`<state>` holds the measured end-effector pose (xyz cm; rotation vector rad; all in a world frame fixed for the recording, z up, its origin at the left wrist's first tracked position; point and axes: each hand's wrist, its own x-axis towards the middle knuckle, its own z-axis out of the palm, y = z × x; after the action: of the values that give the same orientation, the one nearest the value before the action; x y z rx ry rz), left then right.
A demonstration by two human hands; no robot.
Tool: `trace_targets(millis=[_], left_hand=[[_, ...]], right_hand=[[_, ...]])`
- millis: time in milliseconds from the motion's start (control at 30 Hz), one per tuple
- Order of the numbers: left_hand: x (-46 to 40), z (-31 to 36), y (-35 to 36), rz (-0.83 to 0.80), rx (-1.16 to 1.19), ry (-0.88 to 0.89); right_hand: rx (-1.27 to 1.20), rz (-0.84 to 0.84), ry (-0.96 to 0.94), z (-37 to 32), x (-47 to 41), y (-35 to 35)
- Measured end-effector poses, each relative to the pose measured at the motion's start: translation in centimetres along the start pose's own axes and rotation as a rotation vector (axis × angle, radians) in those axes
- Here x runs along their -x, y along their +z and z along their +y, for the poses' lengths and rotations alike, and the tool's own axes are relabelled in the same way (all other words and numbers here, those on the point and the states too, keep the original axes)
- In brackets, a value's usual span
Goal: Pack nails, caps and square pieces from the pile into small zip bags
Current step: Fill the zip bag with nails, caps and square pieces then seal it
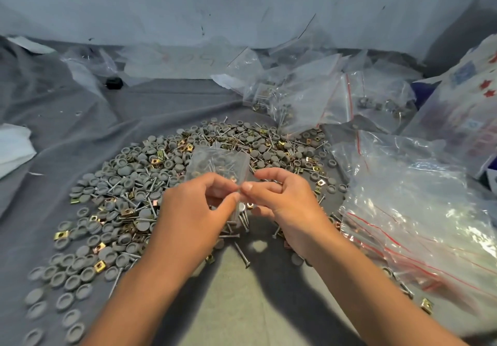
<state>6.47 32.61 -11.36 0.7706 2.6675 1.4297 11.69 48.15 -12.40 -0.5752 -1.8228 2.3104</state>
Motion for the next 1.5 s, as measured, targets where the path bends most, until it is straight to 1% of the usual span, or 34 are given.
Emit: trace_targets(millis=[100, 233, 467, 567, 667, 733, 800, 867, 967, 1033, 1133, 1200, 1267, 1400, 1500], left_hand=[[-0.1, 0.2, 0.0, 0.023, 0.037, -0.013], [0.0, 0.4, -0.2, -0.003, 0.074, -0.016], [-0.1, 0.3, -0.6, 0.025, 0.019, -0.033], [-0.3, 0.0, -0.6, 0.070, -0.007, -0.076], [-0.5, -0.2, -0.6, 0.150, -0.033, -0.109], [-0.5, 0.0, -0.9, 0.240, -0.087, -0.044], [-0.3, 0.3, -1.1, 0.277, -0.142, 0.028], [-0.2, 0.4, -1.2, 0.242, -0.234, 0.052], [-0.2, 0.4, -1.3, 0.196, -0.360, 0.073], [-0.1, 0.5, -1.4, 0.164, -0.388, 0.074], [0.0, 0.4, -1.5, 0.121, -0.376, 0.062], [0.1, 0.4, -1.5, 0.121, -0.362, 0.078], [0.0, 0.3, -1.4, 0.126, -0.341, 0.093], [-0.1, 0.0, -1.4, 0.111, -0.330, 0.086], [-0.1, -0.2, -1.3, 0.084, -0.341, 0.092]], right_hand=[[-0.011, 0.001, -0.005, -0.1, 0.0, 0.1], [0.012, 0.024, -0.028, -0.1, 0.1, 0.2], [0.087, 0.023, -0.069, -0.1, 0.2, 0.4], [0.158, 0.026, -0.132, -0.1, 0.4, 0.4], [0.287, 0.061, -0.225, 0.1, 0.4, 0.1], [0.375, 0.066, -0.256, 0.2, 0.4, -0.1], [0.454, 0.042, -0.249, 0.2, 0.4, -0.2], [0.560, 0.020, -0.248, 0.3, 0.4, -0.4], [0.890, -0.006, -0.275, 0.8, 0.5, -0.9], [1.006, 0.010, -0.278, 1.2, 0.4, -1.1], [1.106, 0.036, -0.266, 1.7, 0.2, -1.0], [1.173, 0.031, -0.288, 1.8, 0.2, -0.8], [1.171, 0.023, -0.311, 1.9, 0.4, -0.6], [1.210, -0.016, -0.276, 1.8, 0.7, -0.4], [1.266, -0.033, -0.295, 1.7, 1.2, -0.3]])
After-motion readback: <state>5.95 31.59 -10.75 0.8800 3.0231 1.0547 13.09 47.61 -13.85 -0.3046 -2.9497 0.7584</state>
